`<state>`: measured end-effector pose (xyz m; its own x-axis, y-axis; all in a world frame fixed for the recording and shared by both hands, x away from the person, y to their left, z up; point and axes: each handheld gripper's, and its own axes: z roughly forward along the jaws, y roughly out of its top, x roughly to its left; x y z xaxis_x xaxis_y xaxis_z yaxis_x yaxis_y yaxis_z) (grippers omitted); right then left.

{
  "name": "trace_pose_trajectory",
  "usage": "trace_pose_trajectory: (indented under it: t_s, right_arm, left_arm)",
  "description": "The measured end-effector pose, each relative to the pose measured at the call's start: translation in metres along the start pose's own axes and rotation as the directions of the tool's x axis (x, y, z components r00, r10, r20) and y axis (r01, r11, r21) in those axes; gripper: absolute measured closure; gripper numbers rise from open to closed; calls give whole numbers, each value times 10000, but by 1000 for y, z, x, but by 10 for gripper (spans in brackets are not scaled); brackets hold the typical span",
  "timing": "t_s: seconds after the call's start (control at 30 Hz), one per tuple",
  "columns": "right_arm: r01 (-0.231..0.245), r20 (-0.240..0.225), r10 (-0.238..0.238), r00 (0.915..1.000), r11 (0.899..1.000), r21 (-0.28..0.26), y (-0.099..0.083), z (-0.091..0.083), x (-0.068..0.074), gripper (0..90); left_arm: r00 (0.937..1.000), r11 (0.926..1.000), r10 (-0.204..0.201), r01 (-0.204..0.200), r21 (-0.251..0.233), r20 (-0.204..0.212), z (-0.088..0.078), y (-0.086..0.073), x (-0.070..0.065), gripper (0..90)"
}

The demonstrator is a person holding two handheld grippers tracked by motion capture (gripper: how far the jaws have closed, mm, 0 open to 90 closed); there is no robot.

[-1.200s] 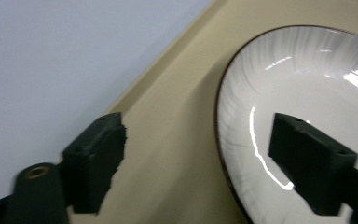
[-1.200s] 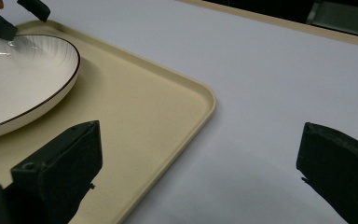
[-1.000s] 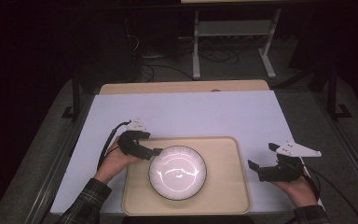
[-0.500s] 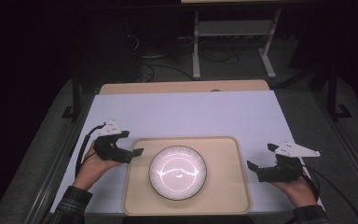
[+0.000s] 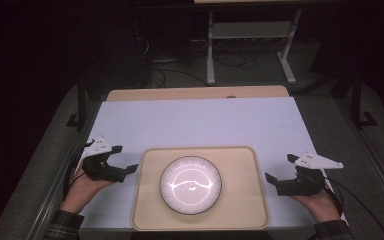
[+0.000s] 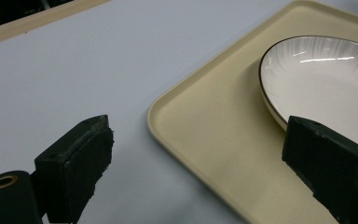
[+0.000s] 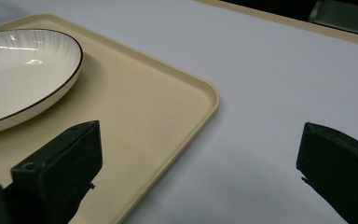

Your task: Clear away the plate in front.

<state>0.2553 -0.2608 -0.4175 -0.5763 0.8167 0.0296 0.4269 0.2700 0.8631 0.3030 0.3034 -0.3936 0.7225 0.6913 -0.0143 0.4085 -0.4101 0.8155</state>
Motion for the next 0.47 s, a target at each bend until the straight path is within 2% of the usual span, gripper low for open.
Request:
trace_pose_trajectory:
  t_s: [0.23, 0.47]
  right_arm:
    - [29, -23, -29, 10000, 10000, 50, -1, 0, 0, 0]
    - [19, -13, -19, 10000, 10000, 71, -1, 0, -1, 0]
  left_arm:
    - [9999, 9999, -98, 99, 89, -88, -5, -13, 5, 79]
    - [9995, 9997, -98, 103, 199, -285, -3, -18, 8, 80]
